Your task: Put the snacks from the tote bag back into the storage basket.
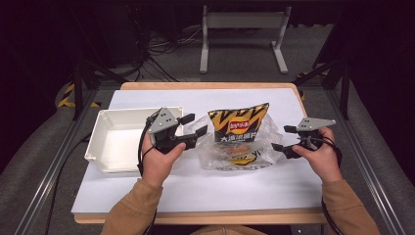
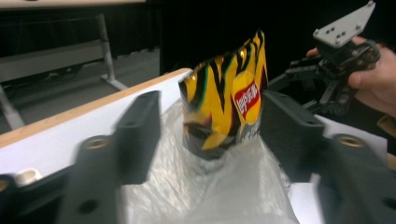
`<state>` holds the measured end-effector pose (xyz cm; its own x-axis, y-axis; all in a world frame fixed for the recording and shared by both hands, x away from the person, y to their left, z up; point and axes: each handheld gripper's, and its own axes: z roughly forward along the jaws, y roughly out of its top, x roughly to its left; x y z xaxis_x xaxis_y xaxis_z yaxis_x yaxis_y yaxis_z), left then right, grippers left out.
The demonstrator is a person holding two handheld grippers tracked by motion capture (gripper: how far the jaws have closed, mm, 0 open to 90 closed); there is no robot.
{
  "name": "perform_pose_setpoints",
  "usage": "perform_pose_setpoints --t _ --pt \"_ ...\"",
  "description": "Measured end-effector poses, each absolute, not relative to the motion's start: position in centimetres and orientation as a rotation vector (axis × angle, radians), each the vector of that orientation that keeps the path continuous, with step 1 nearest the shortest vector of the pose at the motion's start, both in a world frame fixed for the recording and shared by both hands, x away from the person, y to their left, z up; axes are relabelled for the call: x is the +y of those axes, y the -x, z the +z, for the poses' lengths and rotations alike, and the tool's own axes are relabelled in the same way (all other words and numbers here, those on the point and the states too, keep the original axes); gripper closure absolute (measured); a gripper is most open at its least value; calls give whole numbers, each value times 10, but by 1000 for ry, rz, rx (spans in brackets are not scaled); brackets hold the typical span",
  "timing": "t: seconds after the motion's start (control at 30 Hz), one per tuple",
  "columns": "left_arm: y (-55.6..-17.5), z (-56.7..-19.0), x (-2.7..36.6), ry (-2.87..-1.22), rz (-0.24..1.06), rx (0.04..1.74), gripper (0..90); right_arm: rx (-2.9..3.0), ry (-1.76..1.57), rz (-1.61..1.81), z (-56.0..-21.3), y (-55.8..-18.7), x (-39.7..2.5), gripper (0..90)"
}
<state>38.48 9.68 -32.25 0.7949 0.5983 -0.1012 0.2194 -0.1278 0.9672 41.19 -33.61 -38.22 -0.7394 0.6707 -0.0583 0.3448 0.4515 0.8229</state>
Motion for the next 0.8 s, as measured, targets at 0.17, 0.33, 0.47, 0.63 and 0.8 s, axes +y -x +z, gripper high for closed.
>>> perform_pose_setpoints --t 0.17,0.33,0.47,0.63,0.8 --pt "-395 -320 99 -1710 360 654 743 2331 -853 1195 -383 -412 -337 145" --pt "-398 -339 89 -1799 347 719 886 2335 -844 1199 -383 -412 -336 147" --pt "-396 -356 84 -1874 333 753 894 2335 -837 1205 -383 -412 -336 146" --pt "-395 -372 76 -1934 315 785 879 2341 -831 1200 -383 -412 -335 146" --pt "-396 -392 60 -2002 290 825 848 2342 -828 1200 -383 -411 -335 144"
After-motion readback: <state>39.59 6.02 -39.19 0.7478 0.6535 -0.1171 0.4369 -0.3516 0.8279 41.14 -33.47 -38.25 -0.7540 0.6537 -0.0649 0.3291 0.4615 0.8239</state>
